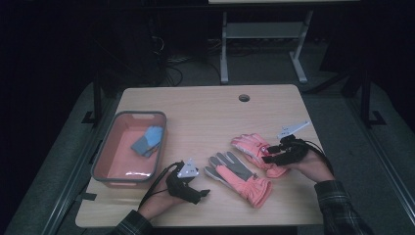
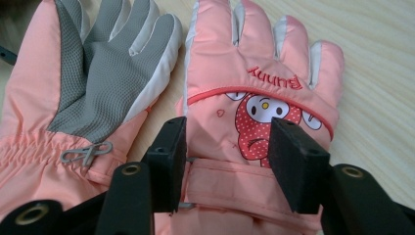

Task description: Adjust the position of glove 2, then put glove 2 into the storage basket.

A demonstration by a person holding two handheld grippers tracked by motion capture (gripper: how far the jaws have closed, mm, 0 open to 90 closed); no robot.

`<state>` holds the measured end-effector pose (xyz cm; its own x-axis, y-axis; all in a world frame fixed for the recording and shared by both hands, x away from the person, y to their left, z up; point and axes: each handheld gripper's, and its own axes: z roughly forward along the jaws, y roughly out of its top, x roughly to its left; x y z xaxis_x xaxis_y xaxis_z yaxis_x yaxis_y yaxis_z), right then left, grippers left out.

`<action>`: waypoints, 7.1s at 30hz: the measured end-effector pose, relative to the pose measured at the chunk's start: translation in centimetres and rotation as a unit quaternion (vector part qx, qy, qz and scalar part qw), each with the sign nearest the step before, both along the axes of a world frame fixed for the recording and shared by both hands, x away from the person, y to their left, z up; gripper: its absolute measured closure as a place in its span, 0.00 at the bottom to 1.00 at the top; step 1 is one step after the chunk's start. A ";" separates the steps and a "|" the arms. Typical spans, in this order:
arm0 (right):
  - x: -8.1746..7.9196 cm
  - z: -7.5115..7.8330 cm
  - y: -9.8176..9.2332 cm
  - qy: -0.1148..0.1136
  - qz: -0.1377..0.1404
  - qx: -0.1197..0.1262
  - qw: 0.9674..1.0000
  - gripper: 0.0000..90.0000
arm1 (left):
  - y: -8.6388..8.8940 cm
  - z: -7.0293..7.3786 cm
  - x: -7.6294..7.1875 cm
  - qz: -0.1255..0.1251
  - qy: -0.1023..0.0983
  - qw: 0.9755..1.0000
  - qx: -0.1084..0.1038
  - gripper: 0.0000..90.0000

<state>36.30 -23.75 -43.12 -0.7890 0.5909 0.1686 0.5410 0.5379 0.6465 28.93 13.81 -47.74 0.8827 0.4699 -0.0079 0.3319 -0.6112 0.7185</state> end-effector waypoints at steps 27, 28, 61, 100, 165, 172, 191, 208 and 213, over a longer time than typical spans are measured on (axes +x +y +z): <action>-0.2 1.8 -0.4 -0.002 -0.028 0.044 0.999 0.99 | 0.0 0.0 0.0 0.000 0.000 1.000 0.000 0.14; -0.4 2.3 -0.4 -0.008 -0.029 0.048 0.998 0.99 | 0.0 0.0 0.0 0.000 0.000 1.000 0.000 0.14; -4.5 6.2 4.4 -0.046 0.039 0.104 0.993 0.99 | 0.0 0.0 0.0 0.001 0.001 1.000 -0.003 0.14; -6.4 2.8 8.1 -0.024 0.098 0.049 0.994 0.75 | -0.1 0.0 0.0 0.001 0.001 1.000 -0.002 0.14; -7.4 -3.1 5.7 0.040 0.137 0.027 0.989 1.00 | -4.5 2.7 5.6 0.001 0.077 0.997 -0.002 0.99; -7.9 -3.1 7.8 0.031 0.159 0.028 0.986 1.00 | -4.6 2.8 6.2 0.009 0.082 0.996 -0.023 0.99; -8.2 -0.7 7.9 0.016 0.140 0.046 0.989 1.00 | -3.0 4.1 6.7 0.026 0.088 0.995 -0.038 0.93; -5.2 2.7 6.2 -0.054 0.049 0.091 0.993 1.00 | -1.6 8.7 6.4 0.028 0.070 0.995 -0.069 0.44; -4.6 2.1 6.7 -0.055 0.039 0.087 0.994 1.00 | -1.6 9.1 6.1 0.021 0.066 0.995 -0.077 0.35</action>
<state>31.72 -17.04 -41.05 -0.8506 0.4967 0.1727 0.4228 0.4507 0.7862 35.07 12.21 -38.65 0.8491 0.4902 -0.1966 0.4518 -0.4815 0.7510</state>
